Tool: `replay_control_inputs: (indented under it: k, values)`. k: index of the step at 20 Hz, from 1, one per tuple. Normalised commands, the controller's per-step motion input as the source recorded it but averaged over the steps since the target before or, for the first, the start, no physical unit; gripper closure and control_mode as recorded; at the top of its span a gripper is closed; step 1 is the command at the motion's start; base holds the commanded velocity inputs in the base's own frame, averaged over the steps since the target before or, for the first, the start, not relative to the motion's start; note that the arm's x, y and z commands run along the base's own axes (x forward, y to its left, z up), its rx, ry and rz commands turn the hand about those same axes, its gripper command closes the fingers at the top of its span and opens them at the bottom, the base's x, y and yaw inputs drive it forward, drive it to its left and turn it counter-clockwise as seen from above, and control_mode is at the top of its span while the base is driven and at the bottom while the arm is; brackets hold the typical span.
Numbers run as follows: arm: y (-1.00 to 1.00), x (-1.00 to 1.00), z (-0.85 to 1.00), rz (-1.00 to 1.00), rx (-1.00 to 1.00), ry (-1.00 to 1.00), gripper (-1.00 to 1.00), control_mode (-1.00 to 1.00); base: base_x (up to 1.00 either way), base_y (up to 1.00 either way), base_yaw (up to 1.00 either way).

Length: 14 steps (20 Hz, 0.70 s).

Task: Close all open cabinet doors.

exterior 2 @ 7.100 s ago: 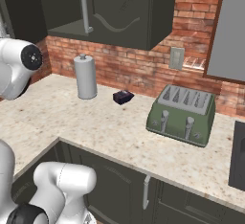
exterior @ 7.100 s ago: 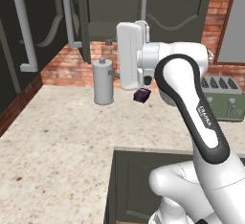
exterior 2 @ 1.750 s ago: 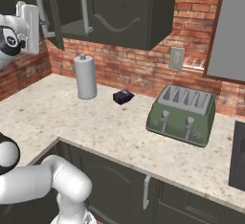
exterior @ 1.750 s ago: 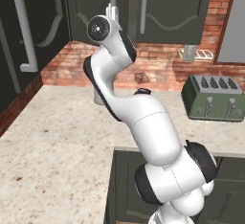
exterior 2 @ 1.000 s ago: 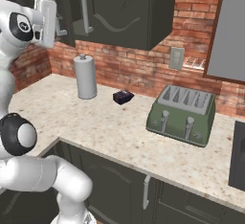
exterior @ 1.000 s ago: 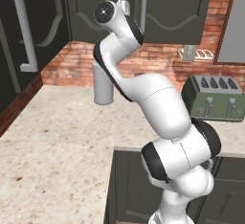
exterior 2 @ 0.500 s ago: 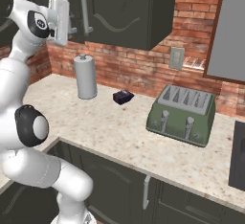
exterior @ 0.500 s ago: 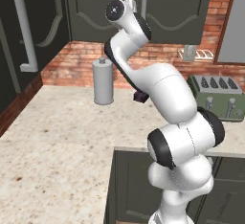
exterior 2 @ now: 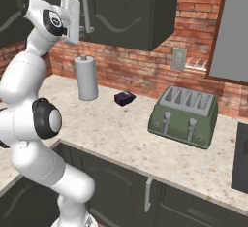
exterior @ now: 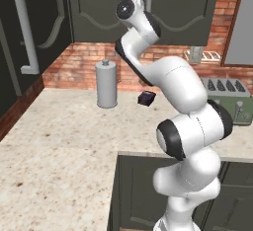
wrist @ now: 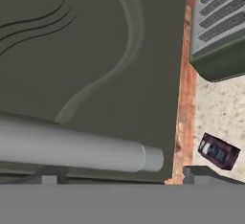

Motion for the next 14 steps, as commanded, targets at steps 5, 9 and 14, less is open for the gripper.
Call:
replay_control_inputs:
  k: [5, 9, 14]
  values:
    - [-0.20, 0.29, -0.04, 0.00, 0.00, 0.00, -1.00, -1.00, 0.00, 0.00, 0.00]
    - [-0.16, 0.32, -0.16, 0.00, 0.00, 0.02, -1.00, -1.00, 0.00, 0.00, 0.00]
    - [-0.14, 0.28, -0.20, 0.00, 0.00, 0.03, -1.00, -1.00, 0.00, 0.00, 0.00]
